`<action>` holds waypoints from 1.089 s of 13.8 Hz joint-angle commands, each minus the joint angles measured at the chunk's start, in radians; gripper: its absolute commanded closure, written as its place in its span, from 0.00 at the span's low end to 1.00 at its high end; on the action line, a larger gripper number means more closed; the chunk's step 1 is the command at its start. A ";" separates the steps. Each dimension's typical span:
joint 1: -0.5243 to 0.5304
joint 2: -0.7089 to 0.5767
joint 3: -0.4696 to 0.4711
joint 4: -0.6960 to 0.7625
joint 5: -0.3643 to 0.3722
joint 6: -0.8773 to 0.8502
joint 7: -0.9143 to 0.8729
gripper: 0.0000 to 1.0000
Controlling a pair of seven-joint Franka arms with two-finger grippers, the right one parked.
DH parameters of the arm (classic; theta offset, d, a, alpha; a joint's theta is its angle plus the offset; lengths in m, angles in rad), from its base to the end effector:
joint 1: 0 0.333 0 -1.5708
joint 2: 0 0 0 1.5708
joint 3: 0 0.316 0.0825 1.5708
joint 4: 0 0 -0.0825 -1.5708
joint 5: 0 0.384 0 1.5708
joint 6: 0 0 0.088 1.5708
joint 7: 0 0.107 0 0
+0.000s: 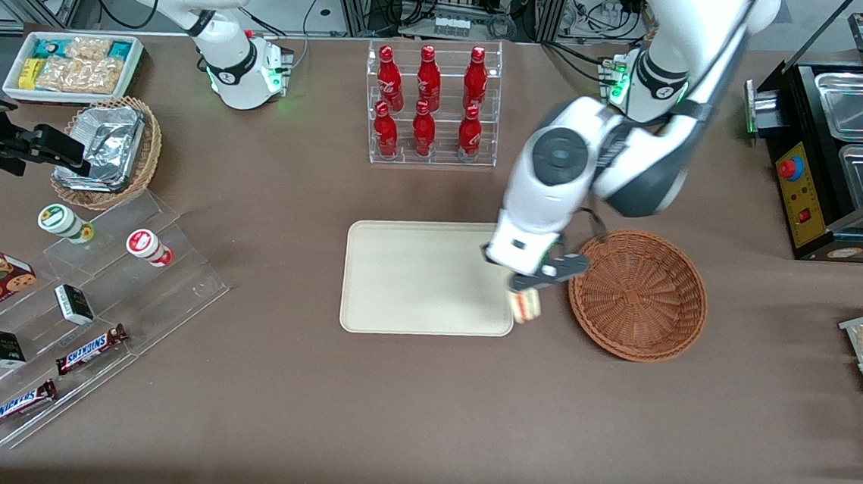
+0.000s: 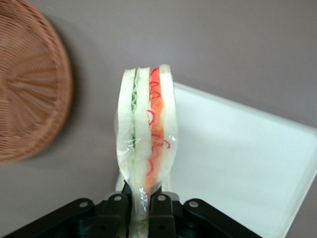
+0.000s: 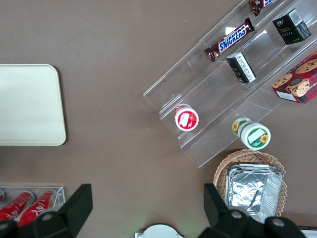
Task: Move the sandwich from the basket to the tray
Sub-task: 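Lift the sandwich and carry it with the left gripper over the tray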
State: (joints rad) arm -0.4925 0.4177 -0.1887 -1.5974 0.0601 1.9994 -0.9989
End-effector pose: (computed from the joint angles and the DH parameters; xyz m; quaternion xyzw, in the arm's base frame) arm 0.5336 -0.4082 0.3935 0.9881 0.1534 -0.0107 0.0043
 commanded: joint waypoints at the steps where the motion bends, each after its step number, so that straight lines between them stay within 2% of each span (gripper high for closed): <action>1: -0.112 0.155 0.014 0.157 0.015 -0.014 0.006 1.00; 3: -0.162 0.235 0.015 0.211 0.017 0.021 0.019 1.00; 8: -0.205 0.328 0.015 0.215 0.047 0.162 0.069 1.00; 11: -0.213 0.364 0.017 0.215 0.052 0.174 0.078 1.00; 13: -0.221 0.384 0.015 0.214 0.084 0.176 0.080 1.00; 14: -0.221 0.388 0.015 0.211 0.084 0.176 0.075 0.94; 15: -0.221 0.386 0.015 0.209 0.084 0.176 0.075 0.34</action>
State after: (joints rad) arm -0.6976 0.7837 -0.1857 -1.4161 0.1315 2.1748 -0.9285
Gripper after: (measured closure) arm 0.850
